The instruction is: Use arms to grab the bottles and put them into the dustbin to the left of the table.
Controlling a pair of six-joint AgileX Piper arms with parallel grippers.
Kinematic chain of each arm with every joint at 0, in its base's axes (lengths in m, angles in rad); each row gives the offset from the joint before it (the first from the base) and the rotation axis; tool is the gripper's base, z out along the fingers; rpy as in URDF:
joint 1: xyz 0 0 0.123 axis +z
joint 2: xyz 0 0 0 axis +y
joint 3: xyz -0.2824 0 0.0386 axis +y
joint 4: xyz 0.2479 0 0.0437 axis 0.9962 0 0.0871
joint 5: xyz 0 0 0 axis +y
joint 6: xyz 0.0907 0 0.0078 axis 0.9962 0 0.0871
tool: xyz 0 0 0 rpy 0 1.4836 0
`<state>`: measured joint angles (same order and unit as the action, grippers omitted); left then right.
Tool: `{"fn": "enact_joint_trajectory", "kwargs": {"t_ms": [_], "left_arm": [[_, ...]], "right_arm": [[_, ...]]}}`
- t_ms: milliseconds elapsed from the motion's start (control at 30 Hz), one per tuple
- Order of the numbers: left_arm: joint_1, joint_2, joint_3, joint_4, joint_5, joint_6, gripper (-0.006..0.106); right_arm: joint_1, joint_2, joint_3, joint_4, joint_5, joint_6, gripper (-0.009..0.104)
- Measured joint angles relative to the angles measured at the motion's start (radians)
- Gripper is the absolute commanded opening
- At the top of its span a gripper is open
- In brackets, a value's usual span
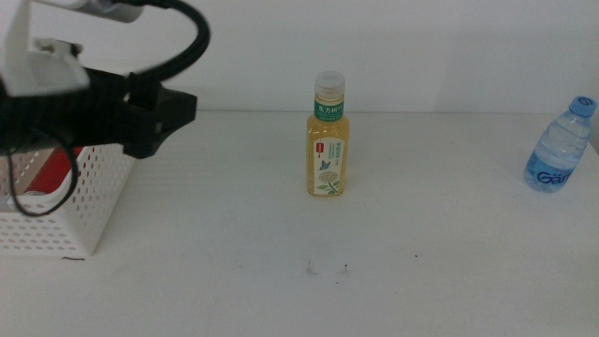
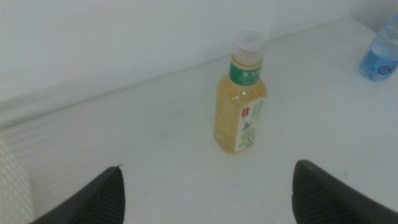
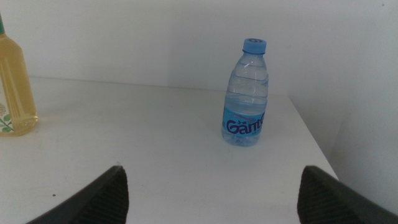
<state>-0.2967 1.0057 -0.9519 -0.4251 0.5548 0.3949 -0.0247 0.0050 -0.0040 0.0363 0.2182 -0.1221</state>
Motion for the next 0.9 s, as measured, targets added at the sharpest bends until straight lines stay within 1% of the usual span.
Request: {"fn": "enact_joint_trajectory", "kwargs": {"t_ms": [167, 200, 267, 433, 467, 533, 667, 900], "left_arm": [[-0.004, -0.074, 0.113, 0.006, -0.128, -0.005, 0.089], [-0.009, -0.085, 0.133, 0.018, -0.151, -0.014, 0.089], [-0.038, -0.111, 0.178, 0.079, -0.192, -0.064, 0.089], [-0.160, -0.141, 0.244, 0.312, -0.281, -0.299, 0.089], [-0.187, -0.141, 0.255, 0.348, -0.313, -0.339, 0.089], [-0.231, -0.141, 0.279, 0.388, -0.385, -0.380, 0.089], [-0.301, -0.142, 0.353, 0.401, -0.519, -0.406, 0.089], [-0.333, -0.142, 0.523, 0.392, -0.729, -0.433, 0.089]], "right_arm": [[0.000, 0.000, 0.000, 0.000, 0.000, 0.000, 0.093], [0.000, 0.000, 0.000, 0.000, 0.000, 0.000, 0.093], [0.000, 0.000, 0.000, 0.000, 0.000, 0.000, 0.093], [0.000, 0.000, 0.000, 0.000, 0.000, 0.000, 0.093], [0.000, 0.000, 0.000, 0.000, 0.000, 0.000, 0.093], [0.000, 0.000, 0.000, 0.000, 0.000, 0.000, 0.093], [0.000, 0.000, 0.000, 0.000, 0.000, 0.000, 0.093], [0.000, 0.000, 0.000, 0.000, 0.000, 0.000, 0.093]]}}
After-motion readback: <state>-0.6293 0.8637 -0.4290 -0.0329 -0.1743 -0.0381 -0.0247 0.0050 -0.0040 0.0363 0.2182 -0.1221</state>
